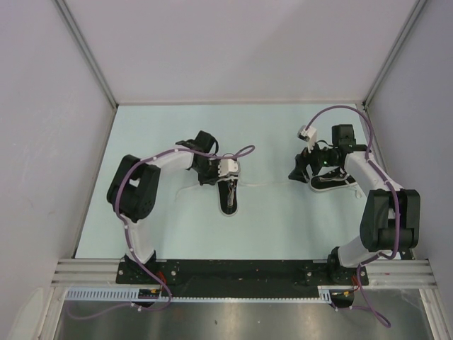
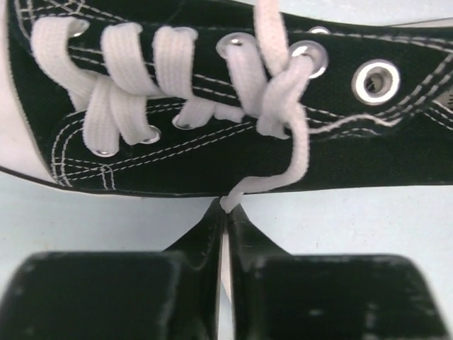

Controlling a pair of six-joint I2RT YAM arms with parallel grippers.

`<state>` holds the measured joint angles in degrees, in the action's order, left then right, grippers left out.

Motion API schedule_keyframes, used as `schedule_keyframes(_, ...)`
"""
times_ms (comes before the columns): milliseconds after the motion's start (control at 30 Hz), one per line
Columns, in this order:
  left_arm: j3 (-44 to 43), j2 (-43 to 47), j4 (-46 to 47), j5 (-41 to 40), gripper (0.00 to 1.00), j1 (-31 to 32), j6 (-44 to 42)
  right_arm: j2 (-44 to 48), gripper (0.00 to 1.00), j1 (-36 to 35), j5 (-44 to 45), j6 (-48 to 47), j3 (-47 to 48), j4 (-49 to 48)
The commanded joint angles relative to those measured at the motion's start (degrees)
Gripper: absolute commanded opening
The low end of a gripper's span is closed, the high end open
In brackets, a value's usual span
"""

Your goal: Tie the shoes

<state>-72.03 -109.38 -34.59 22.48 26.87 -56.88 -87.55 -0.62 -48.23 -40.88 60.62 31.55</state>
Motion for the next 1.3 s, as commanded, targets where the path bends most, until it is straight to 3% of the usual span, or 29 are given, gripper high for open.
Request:
schedule_keyframes(0, 0.83, 3.73, -0.13, -0.16, 0.02, 0.2, -0.6, 0.27, 0.84, 0.18, -3.01, 0.89, 1.34, -0.08)
schedule_keyframes(300, 2.33, 13.14, -1.71, 6.08, 0.0, -0.24, 3.17, -0.96, 0.65, 0.18, -4.16, 3.88, 1.34, -1.84)
schedule_keyframes(533, 1.28, 14.46, 2.68, 13.9, 0.0, -0.15, 13.26, -2.89, 0.52, -1.75, -4.15, 6.86, 1.25, -2.1)
schedule_keyframes(900, 5.49, 16.39, 17.88, 19.18, 0.0, -0.15, 27.6, -5.17, 0.51, -7.63, -1.0, 11.35, 0.99, -6.5)
schedule_keyframes(1267, 9.89, 17.01, 26.41, 20.5, 0.0, 0.02, 34.38, -11.76, 0.47, -16.69, 11.03, 17.86, 0.9, -17.04)
